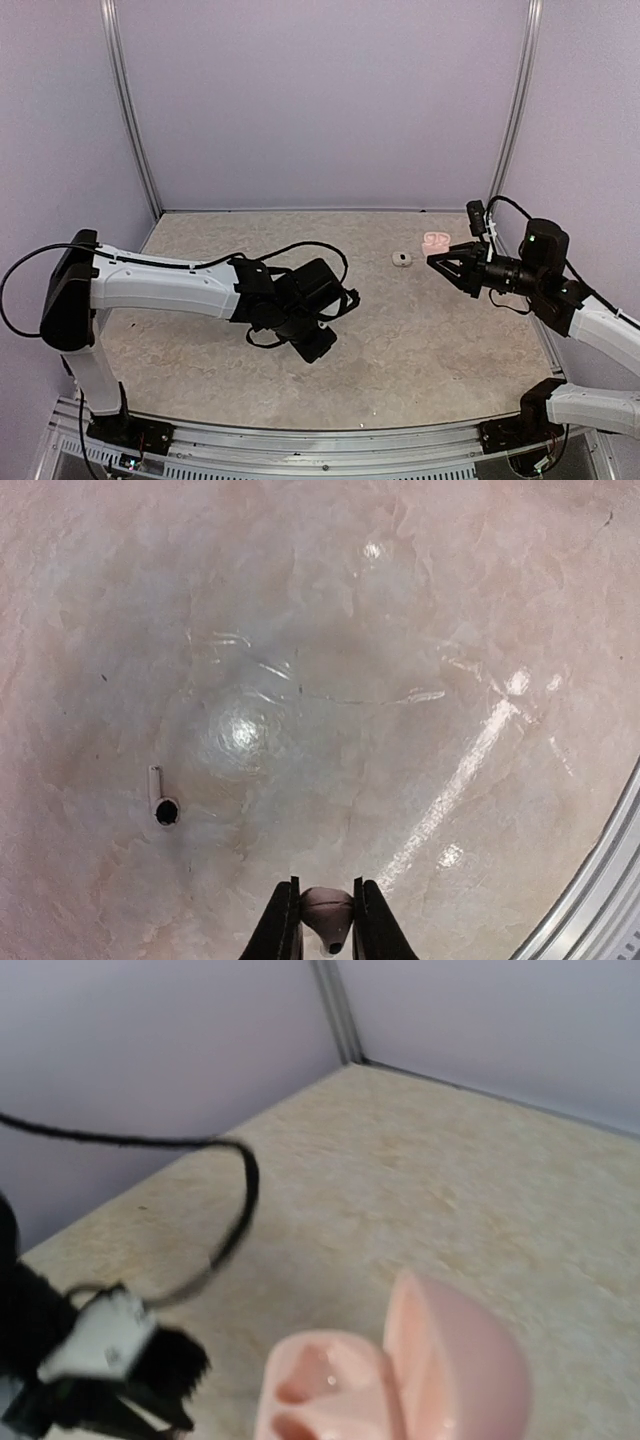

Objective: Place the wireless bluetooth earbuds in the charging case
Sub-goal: Insert the left earbud into the left side groove of the charging case, then pick up the right earbud from the center of the board, then place the right earbud at the center of the board.

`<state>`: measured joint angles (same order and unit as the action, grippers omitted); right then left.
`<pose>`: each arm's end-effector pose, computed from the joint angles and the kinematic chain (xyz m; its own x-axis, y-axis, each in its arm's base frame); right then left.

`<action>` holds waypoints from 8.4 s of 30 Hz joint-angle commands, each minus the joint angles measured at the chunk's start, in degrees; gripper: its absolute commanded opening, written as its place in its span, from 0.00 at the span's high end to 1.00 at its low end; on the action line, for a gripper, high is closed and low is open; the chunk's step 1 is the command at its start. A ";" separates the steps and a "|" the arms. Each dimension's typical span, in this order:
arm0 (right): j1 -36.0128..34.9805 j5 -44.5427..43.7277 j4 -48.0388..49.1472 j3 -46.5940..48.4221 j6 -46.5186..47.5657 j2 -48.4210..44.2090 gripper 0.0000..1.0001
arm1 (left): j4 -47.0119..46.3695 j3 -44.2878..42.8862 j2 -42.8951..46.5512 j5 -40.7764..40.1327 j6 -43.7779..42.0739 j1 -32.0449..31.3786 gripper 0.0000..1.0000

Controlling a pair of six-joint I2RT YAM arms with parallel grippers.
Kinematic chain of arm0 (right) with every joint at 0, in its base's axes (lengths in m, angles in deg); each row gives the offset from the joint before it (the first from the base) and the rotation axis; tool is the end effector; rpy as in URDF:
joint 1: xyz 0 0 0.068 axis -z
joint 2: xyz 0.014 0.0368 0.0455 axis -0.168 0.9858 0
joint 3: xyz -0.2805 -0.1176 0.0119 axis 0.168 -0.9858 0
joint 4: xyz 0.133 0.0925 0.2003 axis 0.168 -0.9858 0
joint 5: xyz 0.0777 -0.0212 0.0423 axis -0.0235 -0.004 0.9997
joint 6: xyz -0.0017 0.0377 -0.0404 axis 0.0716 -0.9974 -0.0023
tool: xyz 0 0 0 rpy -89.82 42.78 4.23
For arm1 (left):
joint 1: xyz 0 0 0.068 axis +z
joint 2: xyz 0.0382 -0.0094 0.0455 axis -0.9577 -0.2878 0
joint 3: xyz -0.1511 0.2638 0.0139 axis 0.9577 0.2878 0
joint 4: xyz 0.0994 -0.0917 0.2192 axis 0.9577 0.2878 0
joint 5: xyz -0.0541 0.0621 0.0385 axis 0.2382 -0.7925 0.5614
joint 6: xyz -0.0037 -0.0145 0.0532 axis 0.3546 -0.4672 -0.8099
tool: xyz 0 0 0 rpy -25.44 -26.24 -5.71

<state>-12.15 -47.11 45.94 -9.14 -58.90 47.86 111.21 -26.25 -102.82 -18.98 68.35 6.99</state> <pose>0.1590 0.0882 0.3098 -0.3442 0.0555 -0.9373 -0.7932 0.5169 0.3219 0.1607 -0.3543 0.2371 -0.5152 0.7250 -0.4570 0.8061 0.5910 0.0289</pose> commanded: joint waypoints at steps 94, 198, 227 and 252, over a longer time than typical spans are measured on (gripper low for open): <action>-26.08 -11.85 20.73 0.41 21.92 2.95 1.00 | -59.27 7.71 13.54 -3.24 -4.12 -5.61 0.90; -19.30 -12.93 17.90 -4.32 7.71 2.61 1.00 | -67.88 38.40 2.22 0.72 8.42 10.84 0.69; -19.22 -13.72 16.22 -4.19 8.64 1.96 1.00 | -68.39 37.68 -1.41 1.43 5.26 11.44 0.89; -19.55 -18.68 14.74 -4.81 21.43 12.91 1.00 | -30.30 26.35 21.86 -7.51 -3.62 3.76 0.99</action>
<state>-31.80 -64.20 61.54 -14.30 -40.67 58.33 68.79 4.70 -85.55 -21.38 68.35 12.98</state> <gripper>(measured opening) 0.204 0.016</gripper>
